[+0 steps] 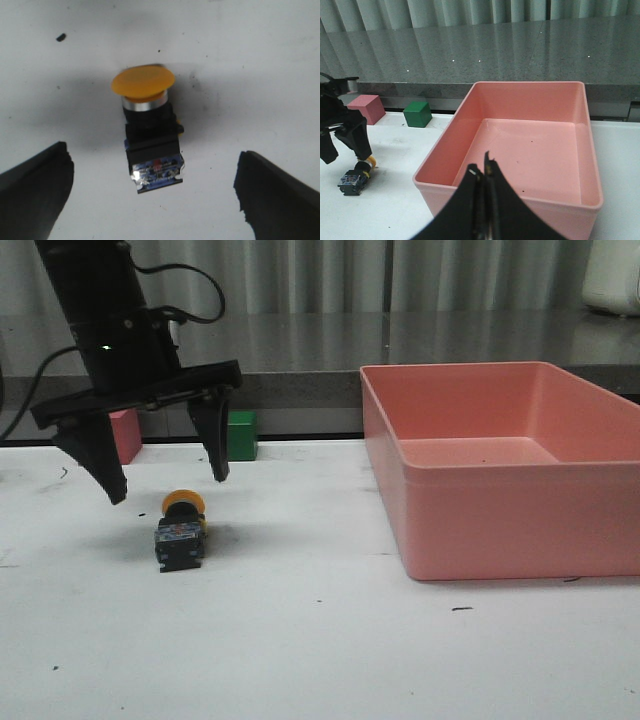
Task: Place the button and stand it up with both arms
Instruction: 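Lower the open left gripper around the lying button and close it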
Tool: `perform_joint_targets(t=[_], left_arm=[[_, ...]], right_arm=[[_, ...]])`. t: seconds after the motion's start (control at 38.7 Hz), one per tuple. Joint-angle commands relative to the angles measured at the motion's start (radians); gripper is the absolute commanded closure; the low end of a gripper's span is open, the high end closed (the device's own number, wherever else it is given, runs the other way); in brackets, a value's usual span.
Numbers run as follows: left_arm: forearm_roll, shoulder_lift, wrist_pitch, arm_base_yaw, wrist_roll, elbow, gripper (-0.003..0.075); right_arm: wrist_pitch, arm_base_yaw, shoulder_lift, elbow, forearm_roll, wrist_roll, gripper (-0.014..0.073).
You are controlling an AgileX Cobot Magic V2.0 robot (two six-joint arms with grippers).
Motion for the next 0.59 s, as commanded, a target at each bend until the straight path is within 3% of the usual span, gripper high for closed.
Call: perform_joint_targets(t=[0.0,0.26,0.57], left_arm=[[-0.028,0.014,0.040,-0.007,-0.024,-0.088,0.0103],[-0.027,0.116,0.070,-0.007,-0.049,-0.187,0.0111],[-0.032,0.137,0.080,-0.007,-0.049,-0.202,0.0365]], right_arm=[[-0.090,-0.006,0.003,-0.028,-0.015,-0.008,0.0663],[-0.090,-0.006,0.003,-0.028,-0.015,-0.008,0.0663],[-0.090,-0.006,0.003,-0.028,-0.015,-0.008,0.0663]])
